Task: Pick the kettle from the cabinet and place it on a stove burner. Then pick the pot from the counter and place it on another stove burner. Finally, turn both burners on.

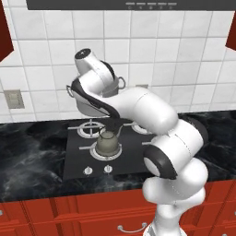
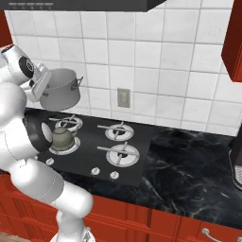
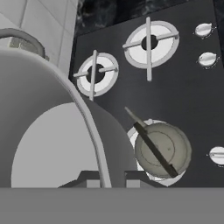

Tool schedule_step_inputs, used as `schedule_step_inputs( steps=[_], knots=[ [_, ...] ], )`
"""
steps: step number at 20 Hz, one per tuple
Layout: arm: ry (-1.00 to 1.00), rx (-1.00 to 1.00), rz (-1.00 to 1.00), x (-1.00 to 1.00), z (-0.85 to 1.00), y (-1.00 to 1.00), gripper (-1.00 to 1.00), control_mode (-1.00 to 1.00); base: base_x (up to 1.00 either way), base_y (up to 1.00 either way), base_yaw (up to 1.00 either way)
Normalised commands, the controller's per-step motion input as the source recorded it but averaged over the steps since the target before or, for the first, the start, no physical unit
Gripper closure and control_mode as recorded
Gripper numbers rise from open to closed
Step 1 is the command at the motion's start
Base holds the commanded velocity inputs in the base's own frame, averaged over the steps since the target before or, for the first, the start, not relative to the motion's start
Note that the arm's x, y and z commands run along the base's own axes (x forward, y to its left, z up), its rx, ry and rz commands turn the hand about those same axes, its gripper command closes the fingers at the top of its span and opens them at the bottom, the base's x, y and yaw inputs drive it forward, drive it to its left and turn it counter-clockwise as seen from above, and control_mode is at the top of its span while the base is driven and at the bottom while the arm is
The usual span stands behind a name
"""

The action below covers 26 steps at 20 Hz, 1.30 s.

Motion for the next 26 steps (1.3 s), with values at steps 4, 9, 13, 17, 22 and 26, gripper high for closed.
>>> schedule_step_inputs(
  steps=[4, 9, 13, 17, 22, 26],
  knots=[
    [0.00, 0.00, 0.00, 0.35, -0.27, 0.10, 1.00, -1.00, 0.00, 0.00, 0.00],
    [0.00, 0.00, 0.00, 0.31, -0.29, 0.13, 1.00, -1.00, 0.00, 0.00, 0.00],
    [0.00, 0.00, -0.02, 0.19, -0.23, 0.10, 1.00, -1.00, 0.00, 0.00, 0.00],
    [0.00, 0.00, -0.03, 0.17, -0.23, 0.08, 1.00, -1.00, 0.00, 0.00, 0.00],
    [0.00, 0.00, -0.05, 0.17, -0.26, 0.09, 1.00, -1.00, 0.00, 0.00, 0.00],
    [0.00, 0.00, -0.05, 0.15, -0.28, 0.09, 1.00, -1.00, 0.00, 0.00, 0.00]
  ],
)
